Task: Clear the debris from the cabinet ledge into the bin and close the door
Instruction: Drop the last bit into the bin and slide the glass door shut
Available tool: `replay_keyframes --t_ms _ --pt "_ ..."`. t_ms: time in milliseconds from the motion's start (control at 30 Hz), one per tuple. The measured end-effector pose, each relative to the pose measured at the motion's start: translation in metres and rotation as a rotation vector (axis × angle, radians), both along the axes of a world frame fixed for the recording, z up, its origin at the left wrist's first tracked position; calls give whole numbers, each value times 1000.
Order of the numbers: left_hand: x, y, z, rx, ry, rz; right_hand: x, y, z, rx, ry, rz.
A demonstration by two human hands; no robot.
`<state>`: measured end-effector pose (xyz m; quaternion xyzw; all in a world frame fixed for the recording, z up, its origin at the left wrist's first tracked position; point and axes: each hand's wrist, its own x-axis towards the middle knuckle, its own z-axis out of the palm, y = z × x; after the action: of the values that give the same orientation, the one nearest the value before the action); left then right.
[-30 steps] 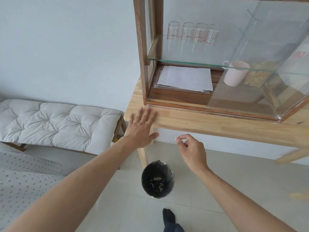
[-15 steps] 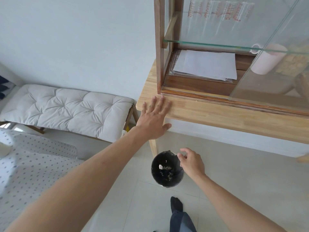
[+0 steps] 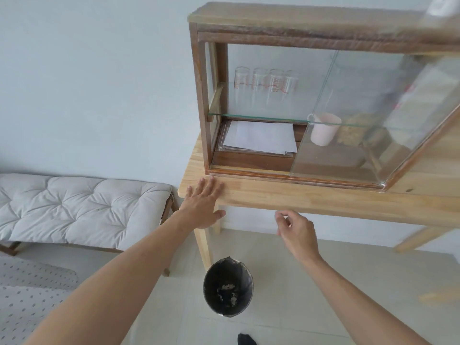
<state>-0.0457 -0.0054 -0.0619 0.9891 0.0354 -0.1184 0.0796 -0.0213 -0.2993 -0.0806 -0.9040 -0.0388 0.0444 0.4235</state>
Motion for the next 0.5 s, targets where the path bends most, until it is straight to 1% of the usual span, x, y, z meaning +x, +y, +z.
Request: replay_keyframes --t_ms 67,133,233,267,333,433,500 --pt "3 1 3 -37 0 14 11 -7 22 42 -80 -19" --pt "7 1 8 -129 -41 62 26 -16 43 76 -173 -39" --pt "11 4 15 -334 -188 249 52 -29 71 39 -365 -4" --pt "12 4 18 -387 -245 313 61 -33 80 -1 -449 11" --pt "13 5 25 -454 -361 376 81 -43 95 -117 -648 31" --pt "19 7 38 -496 -506 354 112 -59 113 -339 -911 75" --pt "27 8 48 -527 -557 307 129 -69 122 -513 -996 108"
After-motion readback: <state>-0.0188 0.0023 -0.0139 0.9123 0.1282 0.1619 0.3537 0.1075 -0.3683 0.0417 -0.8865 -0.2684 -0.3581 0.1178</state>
